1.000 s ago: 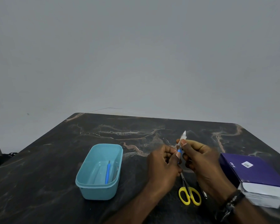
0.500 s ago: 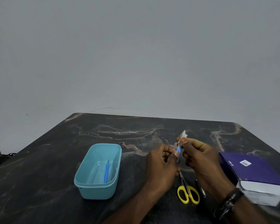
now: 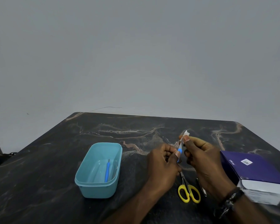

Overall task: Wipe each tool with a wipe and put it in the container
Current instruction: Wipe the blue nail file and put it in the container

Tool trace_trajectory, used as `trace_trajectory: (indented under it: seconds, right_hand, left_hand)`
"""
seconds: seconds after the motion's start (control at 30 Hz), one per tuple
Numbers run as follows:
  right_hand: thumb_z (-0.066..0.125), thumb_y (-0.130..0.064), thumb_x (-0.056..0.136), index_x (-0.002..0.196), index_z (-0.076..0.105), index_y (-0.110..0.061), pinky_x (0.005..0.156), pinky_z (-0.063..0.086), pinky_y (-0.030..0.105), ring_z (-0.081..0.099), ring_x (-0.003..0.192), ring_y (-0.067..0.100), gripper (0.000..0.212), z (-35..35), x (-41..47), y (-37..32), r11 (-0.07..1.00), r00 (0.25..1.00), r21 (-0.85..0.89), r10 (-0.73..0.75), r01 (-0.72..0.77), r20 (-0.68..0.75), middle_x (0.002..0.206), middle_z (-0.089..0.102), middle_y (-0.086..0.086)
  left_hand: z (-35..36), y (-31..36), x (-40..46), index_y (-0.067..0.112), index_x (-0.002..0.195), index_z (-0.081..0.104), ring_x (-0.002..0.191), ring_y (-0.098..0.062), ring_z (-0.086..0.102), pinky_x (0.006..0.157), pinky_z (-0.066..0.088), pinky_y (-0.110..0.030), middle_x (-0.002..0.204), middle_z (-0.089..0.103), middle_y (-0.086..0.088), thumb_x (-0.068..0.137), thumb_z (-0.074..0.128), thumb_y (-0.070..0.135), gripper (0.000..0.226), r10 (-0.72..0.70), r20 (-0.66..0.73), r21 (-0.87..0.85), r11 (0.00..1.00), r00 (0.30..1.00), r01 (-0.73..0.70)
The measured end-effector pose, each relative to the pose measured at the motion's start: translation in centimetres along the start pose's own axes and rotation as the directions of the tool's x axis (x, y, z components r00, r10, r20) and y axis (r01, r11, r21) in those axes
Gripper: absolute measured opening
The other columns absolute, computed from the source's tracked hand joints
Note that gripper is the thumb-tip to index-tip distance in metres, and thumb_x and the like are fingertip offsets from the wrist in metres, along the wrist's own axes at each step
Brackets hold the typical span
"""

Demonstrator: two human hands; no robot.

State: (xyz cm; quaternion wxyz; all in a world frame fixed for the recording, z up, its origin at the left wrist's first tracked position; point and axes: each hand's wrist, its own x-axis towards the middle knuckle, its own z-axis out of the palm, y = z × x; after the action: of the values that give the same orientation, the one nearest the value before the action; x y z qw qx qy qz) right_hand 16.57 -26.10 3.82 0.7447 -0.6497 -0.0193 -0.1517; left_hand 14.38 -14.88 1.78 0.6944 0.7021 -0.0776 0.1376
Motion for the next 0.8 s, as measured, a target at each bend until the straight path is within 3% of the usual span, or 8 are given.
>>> trace_trajectory:
  seconds: [0.23,0.43,0.63,0.8]
  right_hand:
    - [0.062,-0.019,0.090,0.092,0.076,-0.012,0.041,0.033,0.021,0.037,0.044,0.008,0.015,0.05,0.05,0.15,1.000,1.000,-0.024,-0.007,0.007,0.014,0.049,0.044,0.000]
    - [0.062,-0.021,0.091,0.096,0.075,-0.010,0.049,0.032,0.027,0.036,0.055,0.015,0.018,-0.58,0.32,-0.28,0.999,0.999,0.018,-0.034,0.035,-0.026,0.072,0.048,0.015]
    - [0.062,-0.021,0.090,0.098,0.074,-0.008,0.043,0.031,0.023,0.035,0.053,0.015,0.020,-0.38,0.20,-0.23,1.000,1.000,-0.005,-0.023,0.023,0.007,0.066,0.043,0.014]
    - [0.060,-0.020,0.092,0.095,0.074,-0.010,0.050,0.033,0.028,0.037,0.052,0.011,0.018,-0.66,0.25,-0.69,0.999,0.999,0.003,-0.037,0.037,-0.033,0.077,0.052,0.018]
  left_hand:
    - [-0.15,-0.06,0.06,0.015,0.084,0.061,0.051,-0.015,0.063,0.052,0.055,-0.033,0.074,0.068,-0.010,0.092,0.062,0.014,0.008,0.006,-0.009,0.008,1.000,1.000,-0.006]
    - [-0.07,0.12,-0.20,0.018,0.082,0.061,0.051,-0.011,0.061,0.055,0.055,-0.033,0.075,0.069,-0.010,0.093,0.060,0.012,0.011,0.023,0.043,0.062,0.998,0.999,-0.025]
    - [-0.19,-0.35,0.08,0.030,0.073,0.060,0.057,-0.015,0.063,0.062,0.059,-0.048,0.069,0.069,0.000,0.090,0.063,0.017,0.021,0.052,-0.029,0.126,0.991,0.998,-0.048]
    - [-0.12,-0.26,-0.09,0.030,0.076,0.059,0.056,-0.008,0.060,0.063,0.059,-0.045,0.069,0.067,0.003,0.090,0.062,0.016,0.019,0.063,0.015,0.176,0.982,0.998,-0.065]
